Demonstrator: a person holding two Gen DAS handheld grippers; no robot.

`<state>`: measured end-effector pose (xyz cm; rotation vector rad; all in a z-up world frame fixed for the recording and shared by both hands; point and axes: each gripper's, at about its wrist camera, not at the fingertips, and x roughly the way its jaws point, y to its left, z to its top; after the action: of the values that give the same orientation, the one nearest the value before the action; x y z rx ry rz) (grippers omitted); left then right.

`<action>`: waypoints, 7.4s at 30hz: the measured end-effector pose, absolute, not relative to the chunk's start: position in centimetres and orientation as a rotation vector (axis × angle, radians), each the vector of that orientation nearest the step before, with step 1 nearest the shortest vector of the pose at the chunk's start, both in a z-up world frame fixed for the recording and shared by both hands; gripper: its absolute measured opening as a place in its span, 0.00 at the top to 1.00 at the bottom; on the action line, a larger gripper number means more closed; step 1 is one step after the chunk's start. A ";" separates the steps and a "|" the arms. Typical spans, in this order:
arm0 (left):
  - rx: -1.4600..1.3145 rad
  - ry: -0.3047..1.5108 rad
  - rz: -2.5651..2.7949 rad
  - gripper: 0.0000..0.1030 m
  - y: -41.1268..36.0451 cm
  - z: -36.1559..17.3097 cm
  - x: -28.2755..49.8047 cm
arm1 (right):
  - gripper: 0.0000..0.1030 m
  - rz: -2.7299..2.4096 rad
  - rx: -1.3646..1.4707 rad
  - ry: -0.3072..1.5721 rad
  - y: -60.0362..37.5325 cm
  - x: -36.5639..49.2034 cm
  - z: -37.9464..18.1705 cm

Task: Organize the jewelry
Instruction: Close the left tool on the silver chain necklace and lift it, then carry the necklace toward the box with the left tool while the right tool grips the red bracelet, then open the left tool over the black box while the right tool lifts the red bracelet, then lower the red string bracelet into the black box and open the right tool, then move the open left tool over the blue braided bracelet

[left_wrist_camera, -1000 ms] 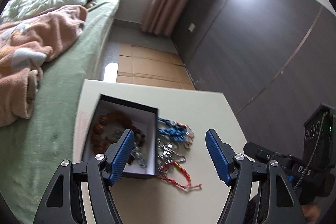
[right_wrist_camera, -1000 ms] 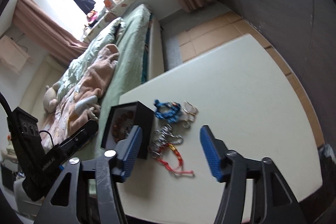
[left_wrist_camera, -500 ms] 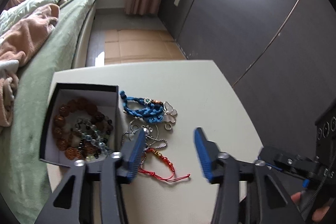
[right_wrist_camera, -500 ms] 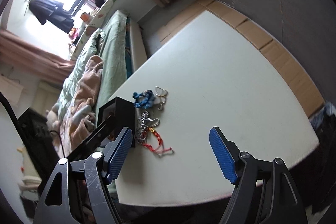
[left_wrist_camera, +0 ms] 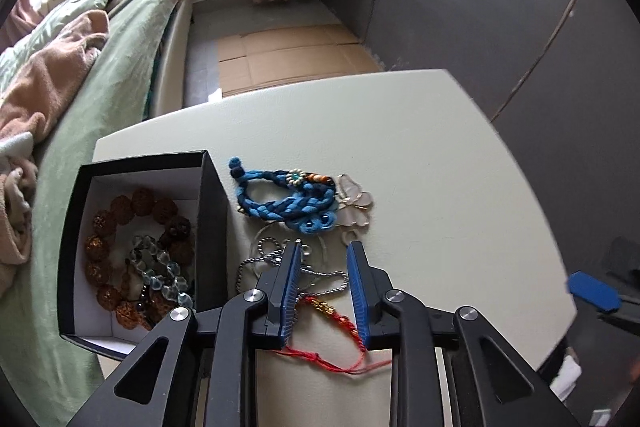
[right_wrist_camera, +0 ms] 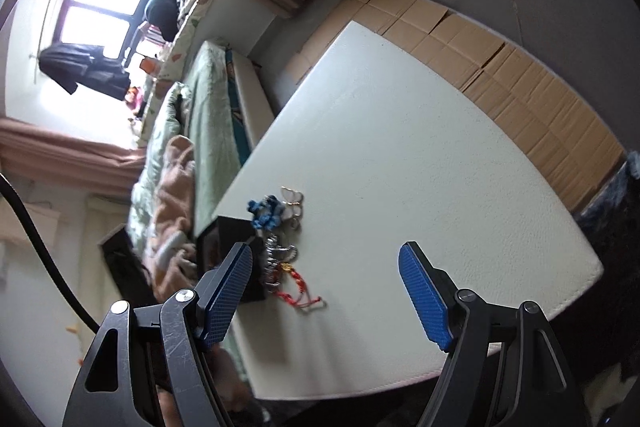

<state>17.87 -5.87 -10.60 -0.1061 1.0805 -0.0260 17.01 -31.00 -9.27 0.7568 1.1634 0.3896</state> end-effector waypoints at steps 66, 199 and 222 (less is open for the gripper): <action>-0.091 1.089 -0.002 0.85 -4.0 -12.2 18.0 | 0.26 0.439 0.687 1.213 -28.7 18.0 -10.0; -0.322 0.798 -0.002 0.07 2.9 -2.3 12.2 | 0.17 0.460 0.521 1.062 -23.1 18.6 -7.0; -0.099 1.011 -0.075 0.36 -5.9 -9.3 19.6 | 0.18 0.232 0.629 1.170 -30.8 20.5 -9.2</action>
<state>19.60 -5.88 -9.32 -0.0985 1.0112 -0.0752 20.53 -30.79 -9.16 0.6292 1.1696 0.2316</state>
